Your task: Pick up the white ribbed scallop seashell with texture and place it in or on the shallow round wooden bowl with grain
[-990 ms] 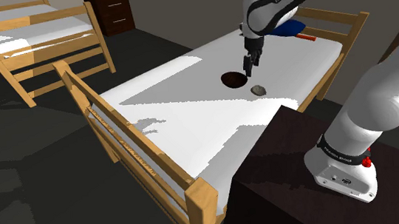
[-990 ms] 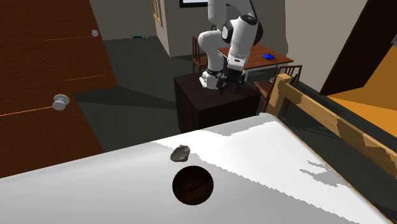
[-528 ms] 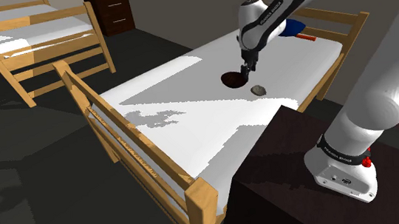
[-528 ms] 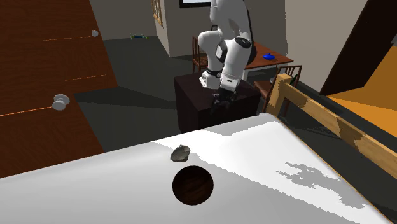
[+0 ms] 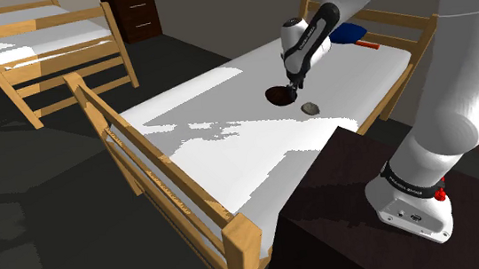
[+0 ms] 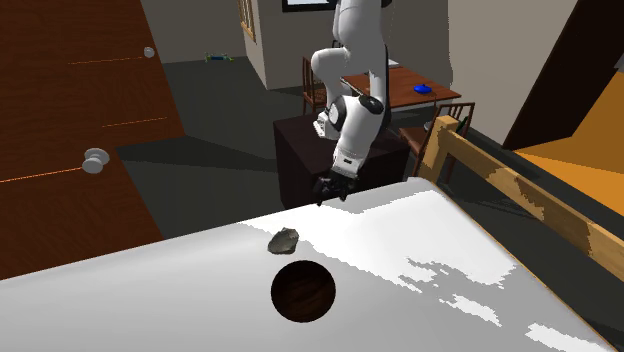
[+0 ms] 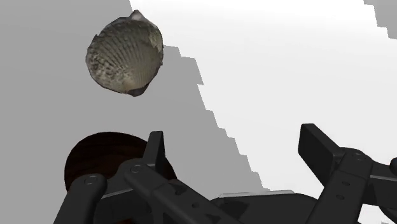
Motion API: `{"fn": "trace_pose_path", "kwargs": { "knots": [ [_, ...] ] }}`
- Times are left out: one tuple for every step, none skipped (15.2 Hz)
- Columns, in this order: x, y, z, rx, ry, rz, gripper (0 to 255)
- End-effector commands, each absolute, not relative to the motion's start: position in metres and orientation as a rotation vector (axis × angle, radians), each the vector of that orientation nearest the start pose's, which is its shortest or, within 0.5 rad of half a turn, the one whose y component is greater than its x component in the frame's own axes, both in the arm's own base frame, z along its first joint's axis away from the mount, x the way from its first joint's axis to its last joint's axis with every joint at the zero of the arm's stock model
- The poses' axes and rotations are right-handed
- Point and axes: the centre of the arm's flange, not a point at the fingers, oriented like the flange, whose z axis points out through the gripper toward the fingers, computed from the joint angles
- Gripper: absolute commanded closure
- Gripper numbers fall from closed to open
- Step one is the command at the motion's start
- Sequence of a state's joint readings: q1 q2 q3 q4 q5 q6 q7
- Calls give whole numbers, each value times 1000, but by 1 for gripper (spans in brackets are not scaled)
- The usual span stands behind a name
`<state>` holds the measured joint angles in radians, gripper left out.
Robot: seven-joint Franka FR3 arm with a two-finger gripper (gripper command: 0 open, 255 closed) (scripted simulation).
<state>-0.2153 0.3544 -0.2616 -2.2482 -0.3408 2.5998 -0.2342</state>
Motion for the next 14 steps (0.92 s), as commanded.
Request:
{"fn": "trace_pose_path", "kwargs": {
  "knots": [
    [490,-262,193,-3404,-109,164,0],
    [495,-270,184,-3414,-107,166,0],
    [499,-278,176,-3423,-105,168,0],
    [503,-286,168,-3433,-103,170,0],
    [507,-295,159,-3443,-101,172,0],
    [512,-303,151,-3453,-99,174,0],
    [516,-312,143,-3463,-97,175,0],
    [520,-320,135,-3473,-95,177,0],
    [524,-329,127,-3482,-93,179,0],
    [524,-331,122,-3482,-93,179,0],
    [523,-333,118,-3482,-93,179,0],
    [523,-334,113,-3482,-93,179,0],
    [522,-336,108,-3482,-93,179,0],
    [522,-338,103,-3482,-93,179,0]
  ]
}}
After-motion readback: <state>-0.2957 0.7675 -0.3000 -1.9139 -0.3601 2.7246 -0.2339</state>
